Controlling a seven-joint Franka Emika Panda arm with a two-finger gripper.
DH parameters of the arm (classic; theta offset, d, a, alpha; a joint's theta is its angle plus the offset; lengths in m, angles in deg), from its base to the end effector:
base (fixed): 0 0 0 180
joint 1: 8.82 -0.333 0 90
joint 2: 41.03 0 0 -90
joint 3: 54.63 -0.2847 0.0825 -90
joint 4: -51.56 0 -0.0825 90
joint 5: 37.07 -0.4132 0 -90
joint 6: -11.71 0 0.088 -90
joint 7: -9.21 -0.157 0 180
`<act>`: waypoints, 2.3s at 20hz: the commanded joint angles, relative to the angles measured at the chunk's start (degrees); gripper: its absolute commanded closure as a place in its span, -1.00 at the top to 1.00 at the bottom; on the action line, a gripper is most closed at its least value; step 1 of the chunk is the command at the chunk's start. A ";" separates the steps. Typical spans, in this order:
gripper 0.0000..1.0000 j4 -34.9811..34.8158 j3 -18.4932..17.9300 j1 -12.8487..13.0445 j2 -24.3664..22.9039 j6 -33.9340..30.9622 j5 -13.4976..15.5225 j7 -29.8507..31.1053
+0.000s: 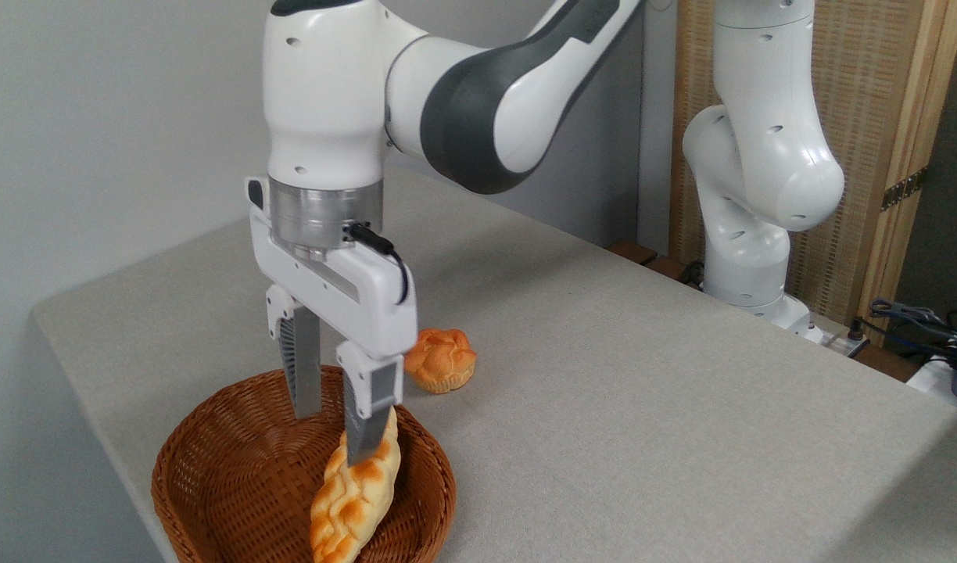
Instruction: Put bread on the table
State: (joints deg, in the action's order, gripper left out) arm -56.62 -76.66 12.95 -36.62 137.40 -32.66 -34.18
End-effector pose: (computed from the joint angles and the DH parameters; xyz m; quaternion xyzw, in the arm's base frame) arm 0.6384 -0.0055 0.3986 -0.9294 0.3496 -0.1158 0.0255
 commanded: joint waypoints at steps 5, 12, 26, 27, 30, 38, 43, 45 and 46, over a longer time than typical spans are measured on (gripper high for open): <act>1.00 -1.42 -1.70 0.29 2.26 -0.10 -0.80 5.42; 1.00 -1.42 -1.26 0.55 4.99 0.34 -0.80 5.42; -0.42 -1.25 -1.09 0.99 5.43 0.78 -0.63 4.98; -0.42 -1.25 -1.09 0.99 5.43 0.78 -0.63 4.98; -0.42 -1.16 -1.09 0.99 5.43 0.78 -0.54 4.98; -0.42 -1.07 -0.91 1.08 4.55 0.69 -0.27 4.89; -0.41 -0.63 -0.21 1.17 3.85 0.69 -0.10 4.89; -0.38 -0.54 -0.21 1.17 3.50 0.69 -0.10 4.89; -0.34 -0.54 -0.21 1.17 2.97 0.69 -0.10 4.81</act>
State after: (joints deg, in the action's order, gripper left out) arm -56.95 -76.98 13.94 -31.76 137.46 -32.67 -29.97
